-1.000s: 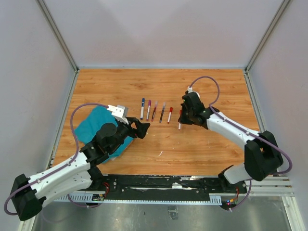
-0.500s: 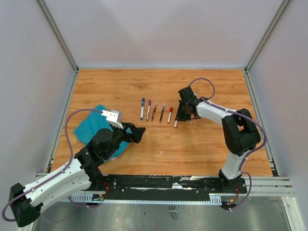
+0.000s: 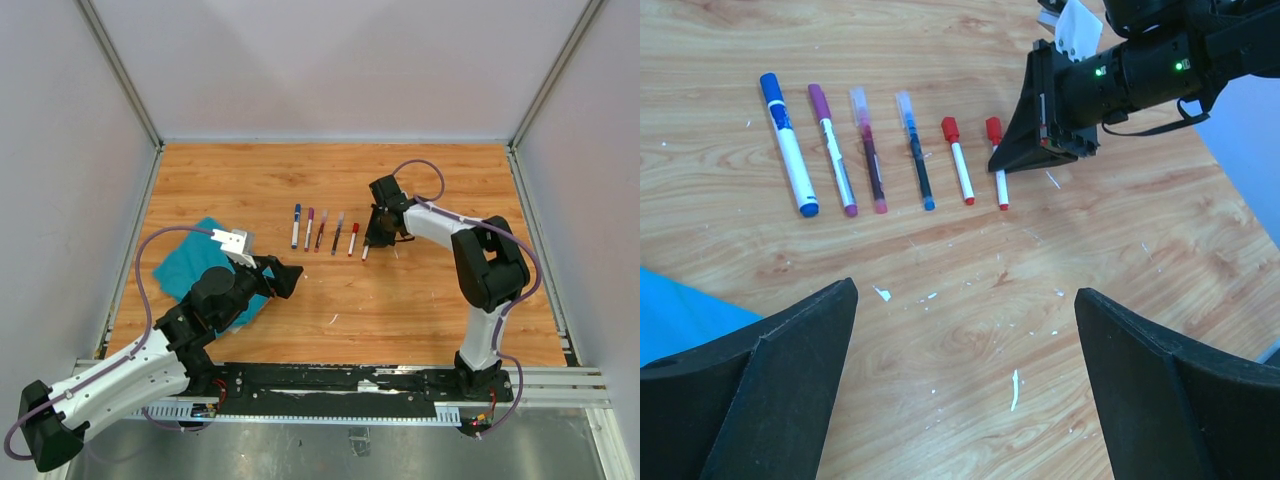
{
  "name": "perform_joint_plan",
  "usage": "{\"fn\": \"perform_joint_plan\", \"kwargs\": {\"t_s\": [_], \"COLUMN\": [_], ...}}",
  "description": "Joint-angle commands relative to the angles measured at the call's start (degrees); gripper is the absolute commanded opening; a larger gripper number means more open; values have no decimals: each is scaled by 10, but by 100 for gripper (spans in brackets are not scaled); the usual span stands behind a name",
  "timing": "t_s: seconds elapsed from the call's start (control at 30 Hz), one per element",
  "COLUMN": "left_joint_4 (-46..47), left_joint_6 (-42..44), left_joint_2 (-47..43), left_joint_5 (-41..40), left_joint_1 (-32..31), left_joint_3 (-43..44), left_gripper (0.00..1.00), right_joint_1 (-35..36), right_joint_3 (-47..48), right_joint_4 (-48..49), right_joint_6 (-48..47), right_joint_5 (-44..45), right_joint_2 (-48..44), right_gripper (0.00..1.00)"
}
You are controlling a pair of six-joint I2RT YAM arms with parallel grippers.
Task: Insert the pens into the pen caps
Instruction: Place the pen at the center of the board.
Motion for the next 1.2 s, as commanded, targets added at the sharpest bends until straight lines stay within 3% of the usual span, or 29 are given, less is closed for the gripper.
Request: {"fn": "perform_joint_plan", "kwargs": {"t_s": [0.0,0.2,0.4,0.63,0.77,1.0,1.17], "left_joint_4": [10,9,3,0,1,-2,2], "left_joint_6": [-2,-3,-4,-5,-8,-11,-10], "left_joint_2": [4,4,4,-1,-2,-10,-6], "left_joint_5": [6,7,3,2,2,-1,2], "left_joint_1": [4,4,4,4,4,4,4], "left_joint_3": [3,4,7,6,1,-2,0], "left_gripper": [95,96,96,97,97,97,97], "right_joint_1": [-10,-14,-15,-15,-15,-15,-15], "right_joint_3": [27,35,35,25,24,-1,-4], "right_joint_4": [-23,-29,-30,-32,-34,-17,-10], "right_joint_6": [-10,-15,-16,-27,-27,6,13], "right_joint_5": [30,34,27,32,26,18,17], "right_joint_2": [22,38,35,3,7,3,0], "right_gripper": [11,29,33,19,19,10,12]}}
